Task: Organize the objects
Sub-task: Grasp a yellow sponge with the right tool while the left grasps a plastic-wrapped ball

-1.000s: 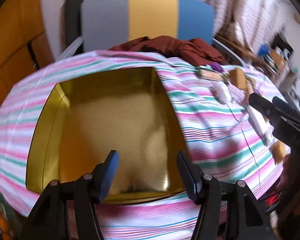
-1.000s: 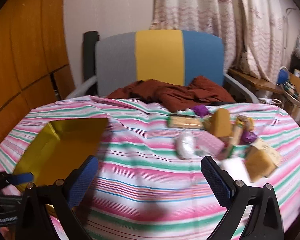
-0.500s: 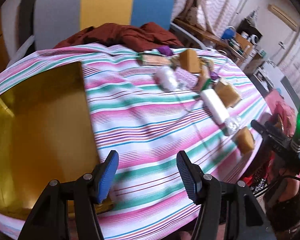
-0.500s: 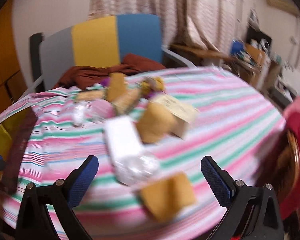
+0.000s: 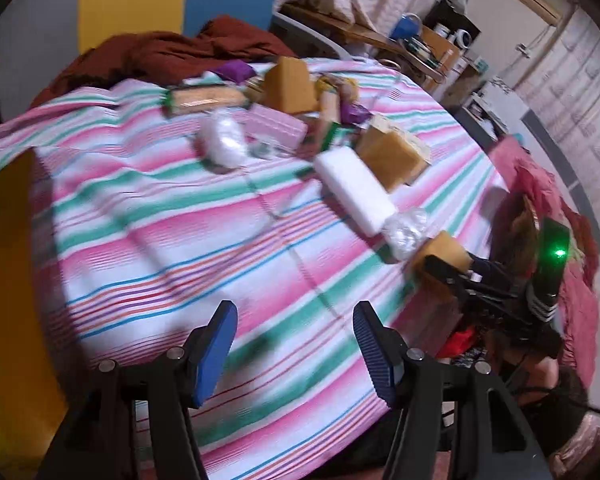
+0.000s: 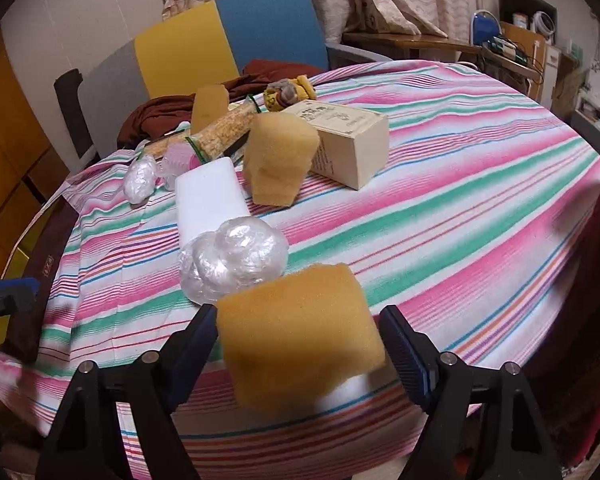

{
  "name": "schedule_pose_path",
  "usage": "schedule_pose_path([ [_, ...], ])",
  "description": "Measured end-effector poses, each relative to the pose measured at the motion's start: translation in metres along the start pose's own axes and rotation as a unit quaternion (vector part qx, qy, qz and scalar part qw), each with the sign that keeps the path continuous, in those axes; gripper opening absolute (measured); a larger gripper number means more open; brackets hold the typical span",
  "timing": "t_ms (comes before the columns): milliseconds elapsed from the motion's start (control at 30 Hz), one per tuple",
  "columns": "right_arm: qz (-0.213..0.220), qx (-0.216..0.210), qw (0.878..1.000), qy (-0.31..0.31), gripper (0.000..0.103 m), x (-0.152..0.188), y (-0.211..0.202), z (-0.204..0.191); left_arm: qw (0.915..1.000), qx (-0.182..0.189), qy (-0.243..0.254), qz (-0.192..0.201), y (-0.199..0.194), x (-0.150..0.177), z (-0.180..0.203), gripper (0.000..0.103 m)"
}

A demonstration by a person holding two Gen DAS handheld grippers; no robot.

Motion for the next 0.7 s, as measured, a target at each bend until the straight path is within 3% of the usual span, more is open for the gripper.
schedule_pose_path([
  [167, 0.018, 0.003, 1.0, 0.0, 0.071, -0.01, 0.004, -0.002, 0.9986, 0.041, 0.007, -0.033, 0.021, -0.001, 0.022, 0.061],
  [333, 0.045, 0.046, 0.997, 0.05, 0.071, -0.015, -0.006, 0.03, 0.9966, 0.062, 0.052, -0.016, 0.035, -0.013, 0.054, 0.063],
  [433, 0.037, 0.056, 0.994, 0.086, 0.071, -0.01, -0.003, 0.05, 0.9935, 0.065, 0.092, -0.017, 0.048, -0.017, 0.08, 0.066],
  [567, 0.031, 0.044, 0.993, 0.109, 0.072, -0.005, 0.0, 0.056, 0.9861, 0.046, 0.16, -0.005, 0.064, -0.021, 0.105, 0.066],
  [700, 0.028, 0.049, 0.993, 0.1, 0.073, -0.006, 0.0, 0.055, 0.9725, -0.008, 0.232, 0.022, 0.087, -0.025, 0.122, 0.066],
])
Point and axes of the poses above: each gripper's, at about its wrist camera, not at the fingertips, and y roughly the way its jaws point, z to its right, x to its underside, the point moved 8 cm from there along y, roughly the way its jaws point, and after that the axes turned 10 degrees about -y, right-handed, at the moved point
